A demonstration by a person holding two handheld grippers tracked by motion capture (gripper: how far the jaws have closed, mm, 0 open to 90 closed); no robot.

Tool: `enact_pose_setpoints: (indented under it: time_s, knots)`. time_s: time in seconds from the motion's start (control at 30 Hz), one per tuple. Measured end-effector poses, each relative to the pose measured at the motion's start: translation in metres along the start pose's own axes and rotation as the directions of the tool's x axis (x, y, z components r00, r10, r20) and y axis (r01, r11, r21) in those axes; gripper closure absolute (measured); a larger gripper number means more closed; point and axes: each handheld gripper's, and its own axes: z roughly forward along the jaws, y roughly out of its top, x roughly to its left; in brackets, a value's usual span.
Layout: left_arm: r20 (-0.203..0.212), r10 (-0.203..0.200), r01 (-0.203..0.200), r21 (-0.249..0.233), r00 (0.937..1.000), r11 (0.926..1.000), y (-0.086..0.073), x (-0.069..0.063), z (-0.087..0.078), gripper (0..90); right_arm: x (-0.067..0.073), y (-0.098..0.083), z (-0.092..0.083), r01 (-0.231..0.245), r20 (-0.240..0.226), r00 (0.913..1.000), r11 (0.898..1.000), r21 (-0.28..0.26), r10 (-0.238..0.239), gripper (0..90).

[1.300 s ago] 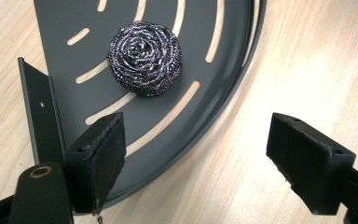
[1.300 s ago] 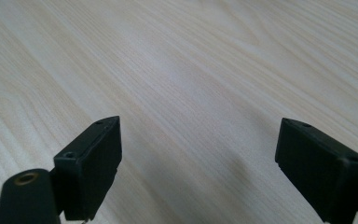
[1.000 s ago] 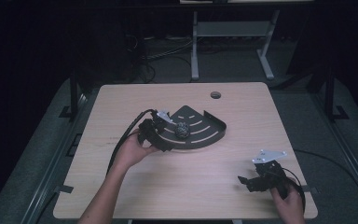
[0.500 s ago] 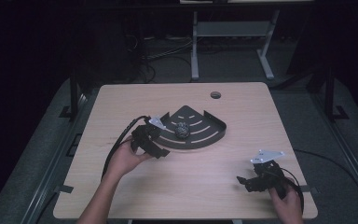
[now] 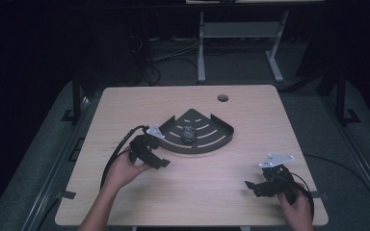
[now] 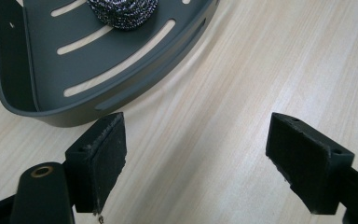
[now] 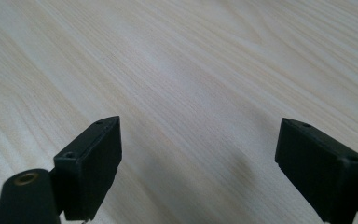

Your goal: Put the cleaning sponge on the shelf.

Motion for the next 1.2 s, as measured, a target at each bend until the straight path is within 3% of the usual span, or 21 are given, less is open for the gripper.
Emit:
enact_pose_setpoints:
  time_s: [0.77, 1.2]
  knots:
    - [-0.021, -0.023, 0.023, -0.01, 0.9995, 0.9997, -0.029, -0.002, -0.005, 20.0, -0.001, 0.0, -0.001, -0.003, 0.003, 1.0, 1.0, 0.002, 0.003, 14.1]
    - [-0.018, -0.067, 0.067, -0.022, 0.9976, 0.9975, -0.054, 0.004, -0.012, 20.0, -0.001, 0.0, 0.0, -0.003, 0.003, 1.0, 1.0, 0.011, 0.003, 14.1]
